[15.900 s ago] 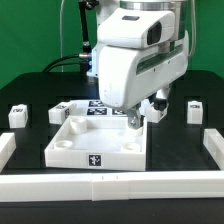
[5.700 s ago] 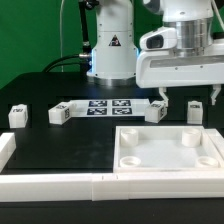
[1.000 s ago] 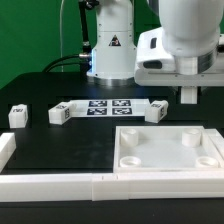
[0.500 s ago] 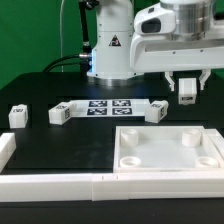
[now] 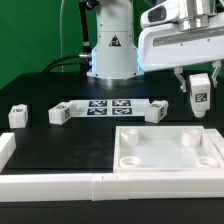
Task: Assemble one leg
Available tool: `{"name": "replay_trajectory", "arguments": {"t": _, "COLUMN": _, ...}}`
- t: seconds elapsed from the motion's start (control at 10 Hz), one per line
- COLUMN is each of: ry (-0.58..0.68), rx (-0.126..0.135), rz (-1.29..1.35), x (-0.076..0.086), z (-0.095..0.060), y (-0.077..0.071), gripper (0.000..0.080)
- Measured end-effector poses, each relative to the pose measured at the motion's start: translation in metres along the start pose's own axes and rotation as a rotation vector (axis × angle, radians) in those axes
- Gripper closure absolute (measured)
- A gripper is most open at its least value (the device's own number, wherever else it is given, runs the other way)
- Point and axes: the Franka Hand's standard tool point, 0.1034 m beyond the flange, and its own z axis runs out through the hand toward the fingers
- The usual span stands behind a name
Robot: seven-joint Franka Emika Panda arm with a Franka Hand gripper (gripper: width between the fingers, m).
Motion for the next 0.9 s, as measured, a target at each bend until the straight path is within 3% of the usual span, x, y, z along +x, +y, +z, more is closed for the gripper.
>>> {"name": "replay_trajectory", "arguments": {"t": 0.1, "ry": -0.032, "rx": -0.008, "rz": -0.073, "x": 0.012, "z": -0.001, "y": 0.002, "gripper": 0.0509}}
{"name": "replay_trajectory", "arguments": {"t": 0.3, "ry": -0.028, "rx": -0.013, "rz": -0.134, "x": 0.058, "z": -0.013, "y": 0.008, "gripper": 0.0509}}
{"name": "replay_trajectory", "arguments": {"t": 0.4, "ry": -0.015, "rx": -0.012, "rz": -0.166, "x": 0.072, "z": -0.013, "y": 0.009, "gripper": 0.0509}}
{"name": "replay_trajectory", "arguments": {"t": 0.5, "ry": -0.003, "rx": -0.012, "rz": -0.198, "x": 0.080, "z": -0.009, "y": 0.010, "gripper": 0.0508}}
{"name": "replay_trajectory", "arguments": {"t": 0.9, "ry": 0.039, "rx": -0.011, "rz": -0.205, "x": 0.081, "z": -0.005, "y": 0.011, "gripper": 0.0508}}
